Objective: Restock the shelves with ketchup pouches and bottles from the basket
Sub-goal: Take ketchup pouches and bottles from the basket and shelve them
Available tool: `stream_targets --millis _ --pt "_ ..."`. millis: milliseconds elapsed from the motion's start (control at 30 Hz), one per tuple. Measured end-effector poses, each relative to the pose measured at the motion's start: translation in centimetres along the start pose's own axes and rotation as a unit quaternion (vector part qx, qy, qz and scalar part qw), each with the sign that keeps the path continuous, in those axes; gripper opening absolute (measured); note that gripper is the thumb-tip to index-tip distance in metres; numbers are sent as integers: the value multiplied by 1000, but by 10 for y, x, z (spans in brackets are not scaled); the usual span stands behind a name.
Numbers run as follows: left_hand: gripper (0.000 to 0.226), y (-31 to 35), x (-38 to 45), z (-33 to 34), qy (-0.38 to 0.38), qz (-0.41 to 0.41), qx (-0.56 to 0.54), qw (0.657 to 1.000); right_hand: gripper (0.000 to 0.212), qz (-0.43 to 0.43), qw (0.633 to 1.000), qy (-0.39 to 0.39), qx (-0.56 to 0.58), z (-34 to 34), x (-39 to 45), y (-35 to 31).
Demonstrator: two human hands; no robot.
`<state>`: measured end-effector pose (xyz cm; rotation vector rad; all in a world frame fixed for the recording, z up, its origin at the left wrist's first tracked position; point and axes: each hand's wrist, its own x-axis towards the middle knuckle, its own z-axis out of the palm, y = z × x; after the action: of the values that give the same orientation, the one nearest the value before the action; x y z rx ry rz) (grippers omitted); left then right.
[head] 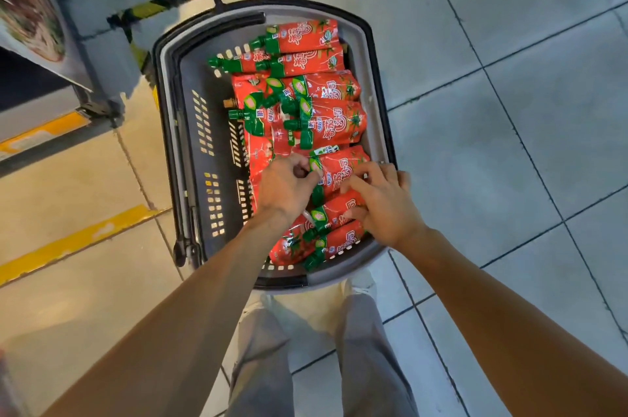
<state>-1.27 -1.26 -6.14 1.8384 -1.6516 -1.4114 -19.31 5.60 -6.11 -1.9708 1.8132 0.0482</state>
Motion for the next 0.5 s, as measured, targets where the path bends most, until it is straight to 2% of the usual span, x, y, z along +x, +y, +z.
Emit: stream_targets --millis 133,267,367,500 --pt "15 8 -8 -4 23 0 -115 993 26 -38 999 -20 28 -6 6 7" --pt "9 16 -18 -19 60 -20 -239 969 24 31 987 -32 154 -26 2 8" --pt "12 18 -26 -41 115 -32 -293 949 27 98 951 5 295 -48 -5 -4" --pt "19 22 -47 -75 163 -87 -414 891 22 144 869 74 468 -87 -18 -37"
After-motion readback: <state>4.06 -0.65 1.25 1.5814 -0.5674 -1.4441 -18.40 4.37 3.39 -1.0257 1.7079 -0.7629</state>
